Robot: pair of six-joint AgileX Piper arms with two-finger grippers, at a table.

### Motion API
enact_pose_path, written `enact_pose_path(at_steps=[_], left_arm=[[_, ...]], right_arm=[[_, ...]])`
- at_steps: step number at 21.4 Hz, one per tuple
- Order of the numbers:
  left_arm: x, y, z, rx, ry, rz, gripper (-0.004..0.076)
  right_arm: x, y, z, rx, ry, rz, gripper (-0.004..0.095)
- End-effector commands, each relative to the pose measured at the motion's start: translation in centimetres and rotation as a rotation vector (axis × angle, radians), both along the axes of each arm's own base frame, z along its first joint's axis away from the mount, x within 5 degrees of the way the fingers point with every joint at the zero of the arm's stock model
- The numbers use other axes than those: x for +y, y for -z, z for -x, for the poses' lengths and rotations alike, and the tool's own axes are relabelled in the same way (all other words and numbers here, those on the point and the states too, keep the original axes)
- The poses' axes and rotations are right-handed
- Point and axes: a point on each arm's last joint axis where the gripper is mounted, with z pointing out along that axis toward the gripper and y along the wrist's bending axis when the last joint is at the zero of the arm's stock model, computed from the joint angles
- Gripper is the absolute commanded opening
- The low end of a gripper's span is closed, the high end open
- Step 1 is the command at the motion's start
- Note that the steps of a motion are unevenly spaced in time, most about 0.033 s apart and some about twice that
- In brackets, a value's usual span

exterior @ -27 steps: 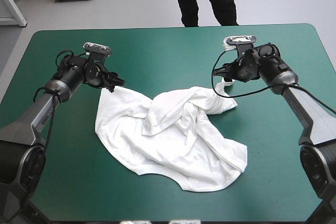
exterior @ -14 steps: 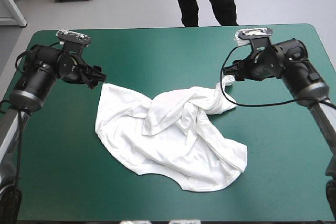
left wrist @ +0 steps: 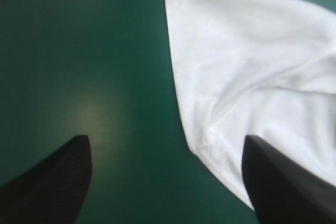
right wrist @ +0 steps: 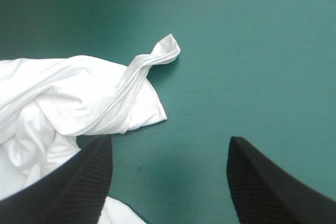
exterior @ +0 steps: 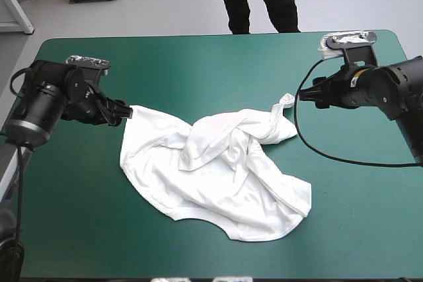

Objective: Fold the cloth

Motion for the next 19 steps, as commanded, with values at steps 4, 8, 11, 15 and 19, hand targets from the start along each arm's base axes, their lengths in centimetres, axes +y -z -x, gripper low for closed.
enact_pose_path(at_steps=[4, 8, 11, 15, 19], left_arm=[[-0.4, 4.0, -0.5, 0.108, -0.022, -0.004, 0.0564], [-0.6, 7.7, -1.3, 0.198, -0.026, -0.018, 0.0531], [-1.2, 10.0, -2.5, 0.244, -0.026, 0.006, 0.0496], [-1.6, 12.8, -3.8, 0.306, -0.027, 0.010, 0.0496], [-1.7, 14.1, -4.4, 0.326, -0.023, 0.006, 0.0492]], right_arm=[[-0.7, -2.0, 1.2, -0.090, 0.007, 0.003, 0.0483], [-0.7, -2.0, 1.2, -0.089, 0.006, 0.001, 0.0468], [-0.7, -2.0, 1.2, -0.089, 0.006, 0.001, 0.0468], [-0.7, -2.0, 1.2, -0.084, 0.007, 0.004, 0.0468], [-0.7, -2.0, 1.2, -0.084, 0.007, 0.004, 0.0468]])
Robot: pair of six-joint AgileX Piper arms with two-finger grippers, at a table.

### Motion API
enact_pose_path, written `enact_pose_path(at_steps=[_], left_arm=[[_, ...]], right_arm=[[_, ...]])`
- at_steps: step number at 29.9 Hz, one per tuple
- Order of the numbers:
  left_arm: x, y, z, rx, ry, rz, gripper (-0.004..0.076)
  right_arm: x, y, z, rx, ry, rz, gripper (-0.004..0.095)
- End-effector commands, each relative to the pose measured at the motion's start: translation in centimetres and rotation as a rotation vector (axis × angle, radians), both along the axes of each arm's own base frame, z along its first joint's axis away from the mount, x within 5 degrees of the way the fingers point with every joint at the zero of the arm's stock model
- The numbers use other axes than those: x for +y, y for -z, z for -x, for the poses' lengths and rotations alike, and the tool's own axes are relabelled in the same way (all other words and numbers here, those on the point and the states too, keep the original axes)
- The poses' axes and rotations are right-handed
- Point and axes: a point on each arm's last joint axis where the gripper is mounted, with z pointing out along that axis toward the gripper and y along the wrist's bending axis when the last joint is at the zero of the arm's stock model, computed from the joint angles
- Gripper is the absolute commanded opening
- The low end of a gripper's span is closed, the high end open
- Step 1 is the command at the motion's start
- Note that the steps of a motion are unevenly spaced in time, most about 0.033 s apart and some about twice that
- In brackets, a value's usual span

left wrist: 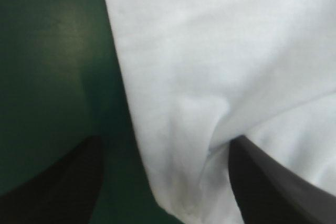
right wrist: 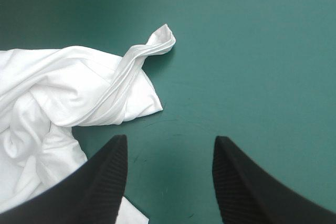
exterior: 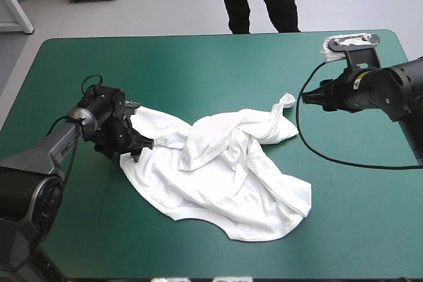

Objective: Fold the cloth

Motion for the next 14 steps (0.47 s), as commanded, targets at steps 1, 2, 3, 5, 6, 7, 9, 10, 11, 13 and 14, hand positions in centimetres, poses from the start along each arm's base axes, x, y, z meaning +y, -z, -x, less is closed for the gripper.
enact_pose_path(at_steps=[1, 2, 3, 5, 6, 7, 9, 10, 11, 13, 14], left_arm=[[-0.39, -0.77, -0.41, -0.060, 0.004, 0.016, 0.0477], [-0.41, -0.78, -0.51, -0.072, 0.005, 0.019, 0.0442], [-0.42, -0.79, -0.55, -0.077, 0.005, 0.020, 0.0381], [-0.43, -0.79, -0.60, -0.081, 0.005, 0.021, 0.0212], [-0.44, -0.79, -0.61, -0.083, 0.006, 0.022, 0.0104], [-0.44, -0.79, -0.61, -0.083, 0.006, 0.022, 0.0020], [-0.37, -0.80, -0.65, -0.087, 0.005, 0.014, -0.0001], [-0.35, -0.80, -0.66, -0.088, 0.006, 0.012, -0.0003], [-0.33, -0.80, -0.64, -0.086, 0.007, 0.010, -0.0003], [-0.33, -0.80, -0.64, -0.086, 0.009, 0.010, -0.0003], [-0.33, -0.80, -0.64, -0.086, 0.009, 0.010, -0.0003]], right_arm=[[-0.48, -1.92, 0.75, -0.103, 0.002, -0.008, 0.0468], [-0.49, -1.91, 0.77, -0.101, 0.002, -0.008, 0.0468], [-0.49, -1.89, 0.78, -0.099, 0.002, -0.007, 0.0468], [-0.48, -1.86, 0.81, -0.094, 0.002, -0.008, 0.0468], [-0.48, -1.86, 0.81, -0.094, 0.002, -0.008, 0.0468], [-0.49, -1.85, 0.82, -0.093, 0.002, -0.008, 0.0468], [-0.51, -1.79, 0.88, -0.083, 0.003, -0.005, 0.0468], [-0.53, -1.72, 0.94, -0.073, 0.004, -0.003, 0.0468], [-0.53, -1.66, 1.00, -0.064, 0.007, -0.006, 0.0468], [-0.46, -1.44, 1.24, -0.028, 0.001, -0.010, 0.0468], [-0.42, -1.32, 1.38, -0.007, -0.002, -0.014, 0.0469]])
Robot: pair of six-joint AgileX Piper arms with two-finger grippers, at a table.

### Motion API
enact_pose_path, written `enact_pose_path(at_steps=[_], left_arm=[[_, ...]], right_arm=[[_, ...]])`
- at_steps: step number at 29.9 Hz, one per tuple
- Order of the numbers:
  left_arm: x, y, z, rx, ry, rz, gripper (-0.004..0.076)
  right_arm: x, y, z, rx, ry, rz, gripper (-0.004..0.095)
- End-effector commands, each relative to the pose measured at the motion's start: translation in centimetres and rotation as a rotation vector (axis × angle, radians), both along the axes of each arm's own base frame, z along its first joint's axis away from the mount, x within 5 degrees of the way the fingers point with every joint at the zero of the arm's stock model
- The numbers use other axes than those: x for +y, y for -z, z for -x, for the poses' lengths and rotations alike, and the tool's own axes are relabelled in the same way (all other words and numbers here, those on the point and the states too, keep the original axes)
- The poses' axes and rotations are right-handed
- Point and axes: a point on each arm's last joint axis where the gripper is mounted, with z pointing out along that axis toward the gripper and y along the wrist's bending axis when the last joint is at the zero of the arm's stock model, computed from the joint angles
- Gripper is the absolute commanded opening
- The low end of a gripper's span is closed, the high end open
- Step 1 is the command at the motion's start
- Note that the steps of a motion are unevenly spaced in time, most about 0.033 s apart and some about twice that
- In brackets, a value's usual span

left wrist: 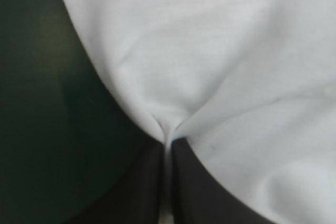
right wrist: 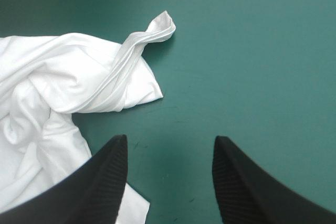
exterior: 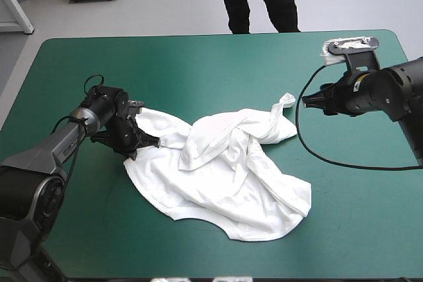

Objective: Fold the cloth

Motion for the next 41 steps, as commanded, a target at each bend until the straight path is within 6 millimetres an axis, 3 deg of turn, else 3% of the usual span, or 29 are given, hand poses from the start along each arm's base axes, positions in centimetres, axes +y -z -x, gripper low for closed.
enact_pose_path(at_steps=[1, 6, 13, 25, 33, 41], left_arm=[[0.6, -1.0, -0.5, -0.077, 0.021, -0.045, -0.0003], [0.6, -1.0, -0.5, -0.077, 0.023, -0.045, -0.0003], [0.6, -1.0, -0.5, -0.075, 0.049, -0.049, -0.0003], [0.5, -1.0, -0.6, -0.085, 0.070, -0.049, -0.0003], [0.5, -1.0, -0.6, -0.085, 0.070, -0.049, -0.0003], [0.5, -1.0, -0.5, -0.084, 0.069, -0.047, -0.0003]], right_arm=[[-0.3, -1.4, 1.3, -0.023, -0.007, -0.020, 0.0469], [1.0, 0.5, 2.0, 0.053, -0.085, -0.036, 0.0525], [3.6, 7.0, 3.1, 0.264, -0.135, 0.023, 0.0552], [3.9, 15.1, 4.0, 0.379, -0.087, -0.022, 0.0591], [3.4, 19.2, 5.4, 0.455, -0.052, -0.033, 0.0591], [3.9, 21.5, 5.3, 0.462, -0.034, -0.091, 0.0591]])
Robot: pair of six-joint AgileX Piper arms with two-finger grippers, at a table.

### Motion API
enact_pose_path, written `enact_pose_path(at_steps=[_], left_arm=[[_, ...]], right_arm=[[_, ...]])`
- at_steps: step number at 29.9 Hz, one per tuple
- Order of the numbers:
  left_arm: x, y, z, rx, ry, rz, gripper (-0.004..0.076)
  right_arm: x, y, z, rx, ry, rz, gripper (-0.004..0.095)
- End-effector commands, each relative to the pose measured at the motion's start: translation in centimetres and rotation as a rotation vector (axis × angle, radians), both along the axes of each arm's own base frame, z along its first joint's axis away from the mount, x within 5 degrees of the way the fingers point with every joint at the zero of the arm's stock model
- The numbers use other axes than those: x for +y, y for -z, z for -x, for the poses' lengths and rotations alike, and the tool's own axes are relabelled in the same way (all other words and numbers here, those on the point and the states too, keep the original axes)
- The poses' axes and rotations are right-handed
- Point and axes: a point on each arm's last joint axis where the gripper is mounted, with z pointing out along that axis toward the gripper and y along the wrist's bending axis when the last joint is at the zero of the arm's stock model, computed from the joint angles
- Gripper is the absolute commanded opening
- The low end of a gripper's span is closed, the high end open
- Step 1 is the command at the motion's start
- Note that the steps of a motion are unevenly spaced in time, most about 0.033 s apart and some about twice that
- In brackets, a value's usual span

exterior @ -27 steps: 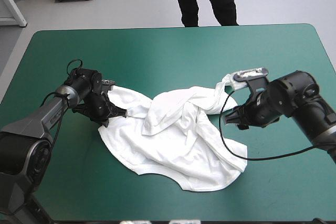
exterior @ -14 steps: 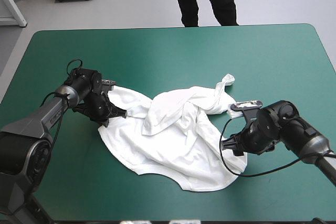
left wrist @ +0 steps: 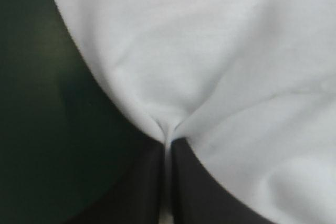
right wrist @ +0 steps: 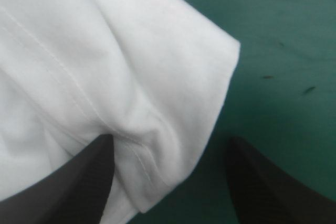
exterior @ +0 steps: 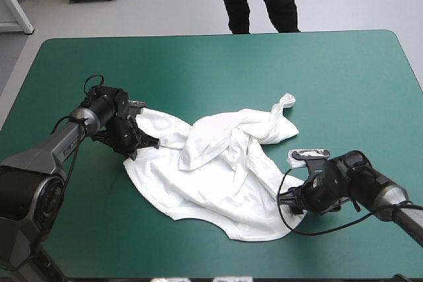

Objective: Fold the cloth

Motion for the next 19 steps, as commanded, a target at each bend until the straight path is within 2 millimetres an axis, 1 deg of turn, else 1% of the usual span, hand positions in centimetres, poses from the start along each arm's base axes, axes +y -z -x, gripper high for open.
enact_pose_path(at_steps=[1, 4, 5, 7, 10, 11, 12, 13, 16, 19], left_arm=[[0.5, -1.0, -0.5, -0.082, 0.023, -0.041, -0.0003], [0.5, -1.0, -0.5, -0.082, 0.023, -0.041, -0.0003], [0.5, -1.0, -0.5, -0.082, 0.023, -0.041, -0.0003], [0.5, -1.0, -0.5, -0.077, 0.023, -0.042, -0.0003], [0.6, -1.1, -0.4, -0.076, 0.023, -0.045, -0.0003], [0.6, -1.2, -0.4, -0.078, 0.023, -0.044, -0.0003], [0.6, -1.4, -0.4, -0.082, 0.023, -0.044, -0.0003], [0.6, -1.7, -0.3, -0.088, 0.023, -0.043, -0.0003], [0.7, -3.1, -0.1, -0.125, 0.024, -0.038, -0.0003], [0.7, -5.7, 0.2, -0.192, 0.036, -0.029, -0.0003]], right_arm=[[0.5, 0.3, -0.4, -0.009, 0.004, -0.034, 0.0590], [0.8, 1.7, -0.5, 0.058, -0.004, -0.026, 0.0574], [0.9, 2.1, -0.6, 0.079, -0.005, -0.027, 0.0550], [1.1, 2.4, -0.6, 0.094, -0.015, -0.031, 0.0455], [1.2, 2.2, -0.6, 0.085, -0.031, -0.046, 0.0169], [1.2, 2.1, -0.5, 0.081, -0.039, -0.046, 0.0051], [1.1, 1.8, -0.4, 0.070, -0.042, -0.050, -0.0015], [1.0, 1.6, -0.4, 0.064, -0.044, -0.050, -0.0008], [0.8, 0.2, -0.3, 0.017, -0.063, -0.050, -0.0017], [0.5, -2.5, -0.4, -0.067, -0.063, -0.046, -0.0017]])
